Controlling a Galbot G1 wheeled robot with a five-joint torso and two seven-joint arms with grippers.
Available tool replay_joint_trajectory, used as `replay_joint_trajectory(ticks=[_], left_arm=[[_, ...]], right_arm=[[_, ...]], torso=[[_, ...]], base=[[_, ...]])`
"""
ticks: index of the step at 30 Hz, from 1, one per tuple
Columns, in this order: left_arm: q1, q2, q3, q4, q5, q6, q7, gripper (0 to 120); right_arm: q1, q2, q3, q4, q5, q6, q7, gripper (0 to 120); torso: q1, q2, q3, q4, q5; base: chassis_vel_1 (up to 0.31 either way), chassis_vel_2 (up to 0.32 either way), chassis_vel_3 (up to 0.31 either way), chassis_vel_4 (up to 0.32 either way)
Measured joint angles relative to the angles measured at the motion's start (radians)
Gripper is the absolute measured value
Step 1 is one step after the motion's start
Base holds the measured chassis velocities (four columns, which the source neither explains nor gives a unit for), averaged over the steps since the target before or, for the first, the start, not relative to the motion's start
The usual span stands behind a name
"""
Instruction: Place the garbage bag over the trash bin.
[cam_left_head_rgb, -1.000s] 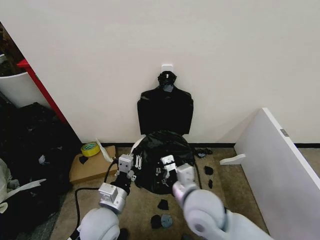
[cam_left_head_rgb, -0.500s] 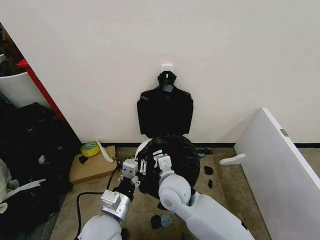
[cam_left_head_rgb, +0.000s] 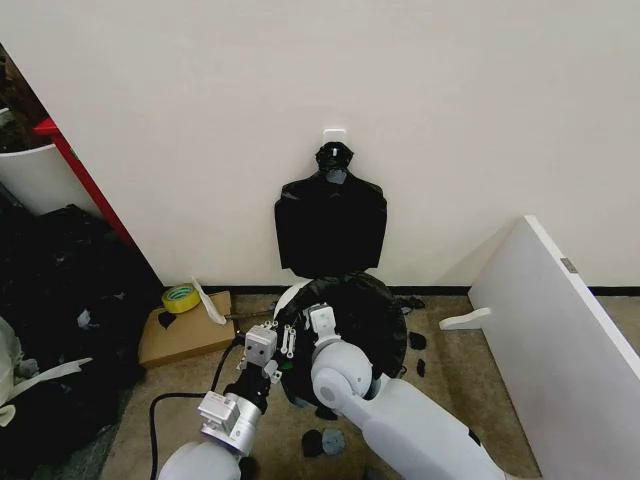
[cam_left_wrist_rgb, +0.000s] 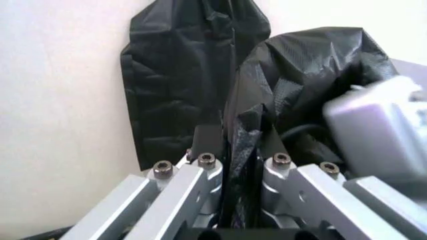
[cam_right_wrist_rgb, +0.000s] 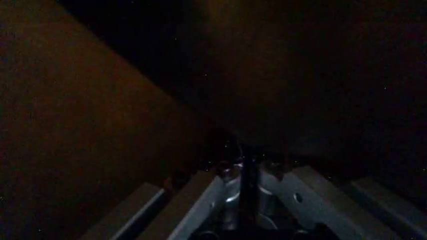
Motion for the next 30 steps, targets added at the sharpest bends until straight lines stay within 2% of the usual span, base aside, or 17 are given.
replay_joint_trajectory(ticks=[7, 22, 30], left_arm=[[-0.014, -0.002, -0.009, 0.007, -0.03, -0.005, -0.002, 5], [0.031, 0.016, -0.018, -0.037, -0.035, -0.043, 0.046, 5], [0.036, 0.013, -0.017, -0.034, -0.034, -0.054, 0.065, 5]], right_arm=[[-0.051, -0.067, 0.006, 0.084, -0.004, -0.052, -0.017, 0], [-0.038, -0.028, -0.005, 0.009, -0.013, -0.063, -0.021, 0], [-0.048, -0.043, 0.001, 0.01, -0.027, -0.009, -0.073, 0]], torso=[[0.0, 0.0, 0.0, -0.0002, -0.0003], [0.0, 0.0, 0.0, 0.0, -0.0002], [0.0, 0.0, 0.0, 0.0, -0.0001]], base=[[0.0, 0.0, 0.0, 0.0], [0.0, 0.0, 0.0, 0.0], [0.0, 0.0, 0.0, 0.0]])
